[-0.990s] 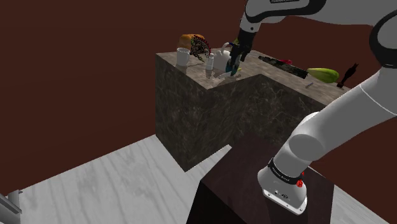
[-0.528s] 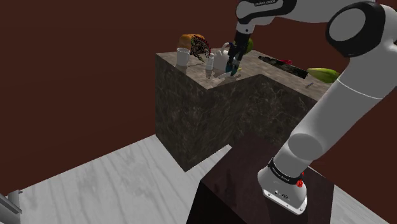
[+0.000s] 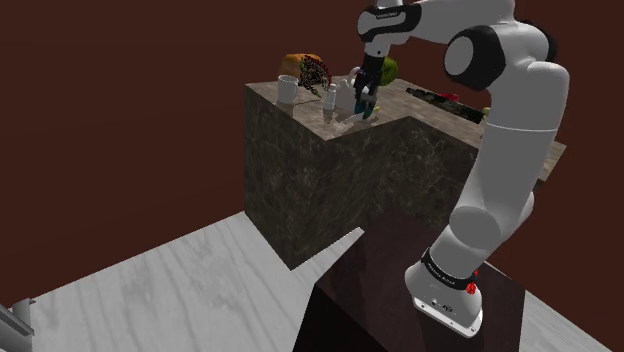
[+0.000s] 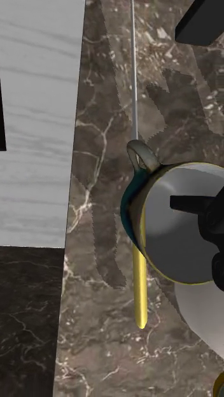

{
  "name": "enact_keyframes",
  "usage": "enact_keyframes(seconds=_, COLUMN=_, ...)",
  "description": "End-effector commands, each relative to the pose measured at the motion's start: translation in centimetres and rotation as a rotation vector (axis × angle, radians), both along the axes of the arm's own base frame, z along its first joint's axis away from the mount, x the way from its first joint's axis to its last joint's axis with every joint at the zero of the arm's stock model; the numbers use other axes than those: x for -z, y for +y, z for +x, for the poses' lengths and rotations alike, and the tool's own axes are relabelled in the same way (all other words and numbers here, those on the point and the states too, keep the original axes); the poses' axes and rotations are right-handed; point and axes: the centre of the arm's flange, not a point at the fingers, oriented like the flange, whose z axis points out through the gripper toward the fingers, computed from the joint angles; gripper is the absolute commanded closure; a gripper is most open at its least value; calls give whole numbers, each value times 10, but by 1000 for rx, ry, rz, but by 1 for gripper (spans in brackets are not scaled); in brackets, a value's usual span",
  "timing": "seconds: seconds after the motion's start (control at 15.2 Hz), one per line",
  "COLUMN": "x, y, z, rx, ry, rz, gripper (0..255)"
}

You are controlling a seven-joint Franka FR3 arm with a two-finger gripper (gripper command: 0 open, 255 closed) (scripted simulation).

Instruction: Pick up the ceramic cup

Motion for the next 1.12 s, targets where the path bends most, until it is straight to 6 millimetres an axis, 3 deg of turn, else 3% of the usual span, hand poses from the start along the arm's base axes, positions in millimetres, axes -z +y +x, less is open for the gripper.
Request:
enact_keyframes(seconds=0.0, x=7, y=-23, z=14, rx=-2, ry=8, rz=4, gripper=0)
enact_keyframes(seconds=0.53, x=49, y=-27, z=17, rx=-2, ry=10, rz=4, gripper=0)
enact_keyframes(seconds=0.66, x=49, y=-27, z=17, rx=-2, ry=10, rz=4, gripper=0)
enact_keyframes(seconds=0.73, x=49, y=-27, z=17, rx=-2, ry=10, rz=4, gripper=255)
enact_keyframes(seconds=1.06, x=49, y=-27, z=17, rx=-2, ry=10, rz=4, gripper=255)
